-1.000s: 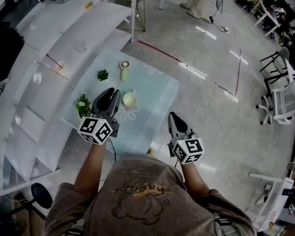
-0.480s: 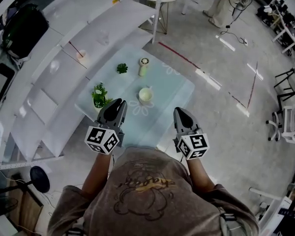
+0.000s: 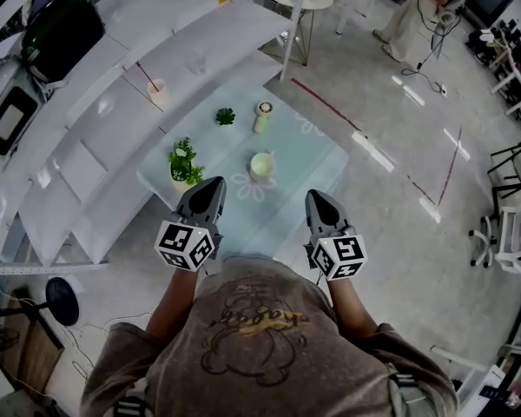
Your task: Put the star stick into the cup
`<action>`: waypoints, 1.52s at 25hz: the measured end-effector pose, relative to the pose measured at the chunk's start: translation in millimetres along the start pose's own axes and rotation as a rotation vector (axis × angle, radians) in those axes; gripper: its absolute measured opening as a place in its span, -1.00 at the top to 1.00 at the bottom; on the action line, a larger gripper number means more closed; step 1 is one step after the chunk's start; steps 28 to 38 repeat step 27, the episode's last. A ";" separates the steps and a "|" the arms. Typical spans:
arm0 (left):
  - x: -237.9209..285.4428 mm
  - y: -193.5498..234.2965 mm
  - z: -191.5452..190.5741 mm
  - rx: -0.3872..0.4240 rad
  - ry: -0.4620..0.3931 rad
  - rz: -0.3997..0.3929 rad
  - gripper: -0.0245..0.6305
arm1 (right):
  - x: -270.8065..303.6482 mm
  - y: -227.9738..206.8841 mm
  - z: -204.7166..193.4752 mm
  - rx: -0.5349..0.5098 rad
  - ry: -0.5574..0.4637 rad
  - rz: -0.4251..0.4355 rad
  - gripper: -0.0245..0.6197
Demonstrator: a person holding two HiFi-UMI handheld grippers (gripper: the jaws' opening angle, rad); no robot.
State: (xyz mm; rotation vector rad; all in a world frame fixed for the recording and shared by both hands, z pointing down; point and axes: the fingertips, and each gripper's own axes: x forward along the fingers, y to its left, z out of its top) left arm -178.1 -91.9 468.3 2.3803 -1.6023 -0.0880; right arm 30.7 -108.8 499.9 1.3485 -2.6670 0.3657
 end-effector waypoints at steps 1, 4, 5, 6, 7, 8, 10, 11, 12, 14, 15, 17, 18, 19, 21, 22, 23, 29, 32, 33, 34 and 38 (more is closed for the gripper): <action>-0.8 -1.0 0.5 -0.002 -0.002 0.001 0.86 | -0.3 0.2 -0.3 0.001 -0.001 0.002 0.91; -3.7 -2.4 0.8 -0.014 -0.011 0.007 0.86 | -0.3 1.6 -1.2 0.004 -0.007 0.010 0.91; -4.9 -2.4 1.3 -0.020 -0.014 0.011 0.86 | -0.3 2.2 -1.2 0.005 -0.007 0.013 0.91; -6.1 -2.4 1.9 -0.024 -0.017 0.015 0.86 | -0.5 2.8 -1.1 0.006 -0.006 0.016 0.91; -7.3 -2.2 2.6 -0.028 -0.018 0.019 0.86 | -0.7 3.4 -1.0 0.006 -0.005 0.018 0.91; -8.3 -2.1 3.2 -0.031 -0.019 0.022 0.86 | -0.9 3.8 -1.0 0.006 -0.003 0.021 0.91; -9.7 -2.3 4.3 -0.037 -0.021 0.025 0.86 | -1.7 4.1 -1.1 0.006 -0.001 0.023 0.91; -10.1 -2.9 4.8 -0.040 -0.023 0.025 0.86 | -2.4 4.1 -0.9 0.006 0.000 0.024 0.91; -10.2 -3.6 5.5 -0.045 -0.024 0.024 0.86 | -3.1 3.8 -0.5 0.006 0.000 0.024 0.91; -9.9 -4.7 7.3 -0.054 -0.028 0.022 0.86 | -3.5 3.4 1.5 0.004 -0.001 0.026 0.91; -9.7 -4.8 8.4 -0.056 -0.028 0.021 0.86 | -2.9 3.4 2.6 0.004 -0.001 0.027 0.91; -9.4 -4.5 10.1 -0.056 -0.027 0.021 0.86 | -1.4 4.0 4.0 0.000 0.002 0.032 0.91; -9.6 -4.6 10.6 -0.057 -0.026 0.021 0.86 | -1.1 4.5 4.0 -0.003 0.004 0.034 0.91; -10.0 -4.7 11.1 -0.058 -0.026 0.020 0.86 | -1.1 5.1 3.9 -0.006 0.007 0.036 0.91; -10.5 -5.2 12.1 -0.056 -0.026 0.017 0.86 | -1.3 6.2 4.0 -0.011 0.010 0.041 0.91; -10.0 -5.4 13.0 -0.052 -0.027 0.015 0.86 | -0.8 6.3 4.7 -0.014 0.010 0.043 0.91; -9.0 -5.5 14.0 -0.048 -0.026 0.014 0.86 | 0.0 6.4 5.8 -0.016 0.010 0.045 0.91; -4.9 -5.4 18.0 -0.036 -0.024 0.010 0.86 | 4.2 8.0 9.4 -0.025 0.013 0.060 0.91; -4.9 -5.4 18.0 -0.036 -0.024 0.010 0.86 | 4.2 8.0 9.4 -0.025 0.013 0.060 0.91; -4.9 -5.4 18.0 -0.036 -0.024 0.010 0.86 | 4.2 8.0 9.4 -0.025 0.013 0.060 0.91; -4.9 -5.4 18.0 -0.036 -0.024 0.010 0.86 | 4.2 8.0 9.4 -0.025 0.013 0.060 0.91; -4.9 -5.4 18.0 -0.036 -0.024 0.010 0.86 | 4.2 8.0 9.4 -0.025 0.013 0.060 0.91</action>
